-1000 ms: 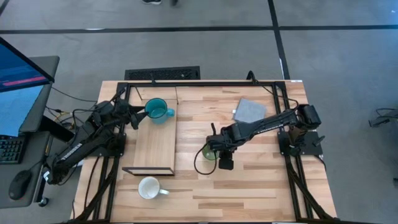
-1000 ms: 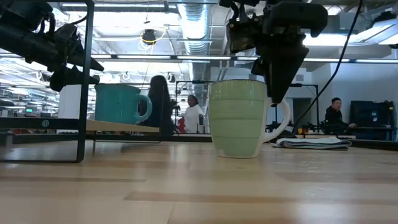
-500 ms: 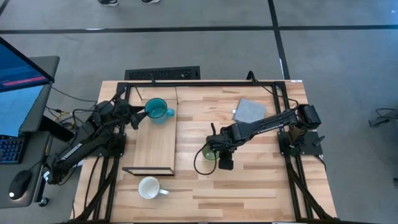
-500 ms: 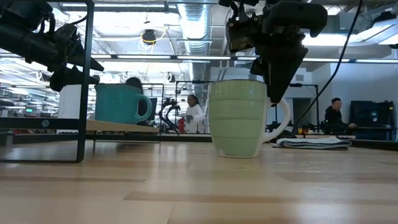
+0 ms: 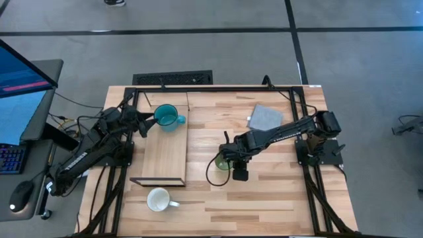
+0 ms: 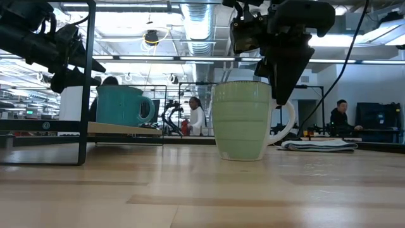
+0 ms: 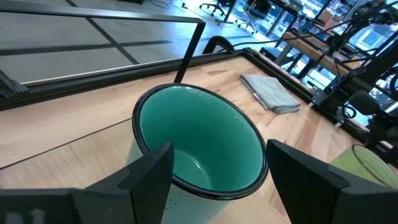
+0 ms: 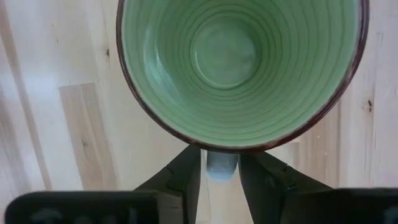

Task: Stack small to large cups/mugs on shelf
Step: Put the green mug on the shelf

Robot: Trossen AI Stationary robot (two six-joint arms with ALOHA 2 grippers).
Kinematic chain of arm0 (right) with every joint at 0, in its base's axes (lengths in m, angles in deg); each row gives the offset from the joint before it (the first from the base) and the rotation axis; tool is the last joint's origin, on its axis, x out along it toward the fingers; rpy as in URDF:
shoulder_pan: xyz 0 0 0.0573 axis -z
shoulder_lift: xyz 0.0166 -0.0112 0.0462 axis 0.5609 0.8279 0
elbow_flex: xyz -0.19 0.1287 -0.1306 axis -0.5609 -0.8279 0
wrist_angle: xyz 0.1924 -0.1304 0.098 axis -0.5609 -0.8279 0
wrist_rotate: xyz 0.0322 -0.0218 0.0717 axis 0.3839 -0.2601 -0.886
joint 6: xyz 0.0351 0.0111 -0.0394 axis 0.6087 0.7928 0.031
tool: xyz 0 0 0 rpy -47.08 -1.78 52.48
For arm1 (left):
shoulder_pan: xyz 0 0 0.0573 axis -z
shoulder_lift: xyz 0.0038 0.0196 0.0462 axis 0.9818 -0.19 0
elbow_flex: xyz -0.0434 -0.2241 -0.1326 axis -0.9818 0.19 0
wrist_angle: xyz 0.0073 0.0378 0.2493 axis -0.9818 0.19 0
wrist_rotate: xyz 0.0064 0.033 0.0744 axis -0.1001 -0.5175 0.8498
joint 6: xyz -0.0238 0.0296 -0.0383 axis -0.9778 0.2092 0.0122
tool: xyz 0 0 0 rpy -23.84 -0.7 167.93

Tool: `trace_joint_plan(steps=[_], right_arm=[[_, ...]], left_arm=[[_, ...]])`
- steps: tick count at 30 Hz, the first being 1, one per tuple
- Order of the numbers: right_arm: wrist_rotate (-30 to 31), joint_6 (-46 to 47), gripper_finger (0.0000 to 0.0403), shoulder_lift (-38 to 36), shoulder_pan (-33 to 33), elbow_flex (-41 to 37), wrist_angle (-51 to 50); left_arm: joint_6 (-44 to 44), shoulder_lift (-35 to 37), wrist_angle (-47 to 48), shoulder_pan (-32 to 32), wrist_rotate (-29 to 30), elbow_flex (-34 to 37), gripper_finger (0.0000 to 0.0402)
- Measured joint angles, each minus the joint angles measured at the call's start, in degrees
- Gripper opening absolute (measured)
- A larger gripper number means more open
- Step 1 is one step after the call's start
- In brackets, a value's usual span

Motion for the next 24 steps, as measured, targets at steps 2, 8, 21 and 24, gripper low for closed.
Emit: trace_joint_plan(steps=[2, 8, 21, 24], right_arm=[[-0.1, 0.0, 0.0127, 0.0, 0.0, 0.0, 0.0], [-0.2, 0.0, 0.0126, 0.0, 0.2, 0.0, 0.0], [-0.1, 1.1, 0.0121, 0.0, 1.1, -0.4, 0.4], [-0.2, 2.2, 0.0119, 0.0, 1.1, -1.7, 1.4]], left_arm=[[0.0, 0.0, 0.0, 0.0, 0.3, 0.0, 0.0248], [0.0, 0.0, 0.0, 0.0, 0.5, 0.0, 0.0248], [0.0, 0.0, 0.0, 0.0, 0.5, 0.0, 0.0248], [0.0, 0.0, 0.2, 0.0, 0.5, 0.0, 0.0248]])
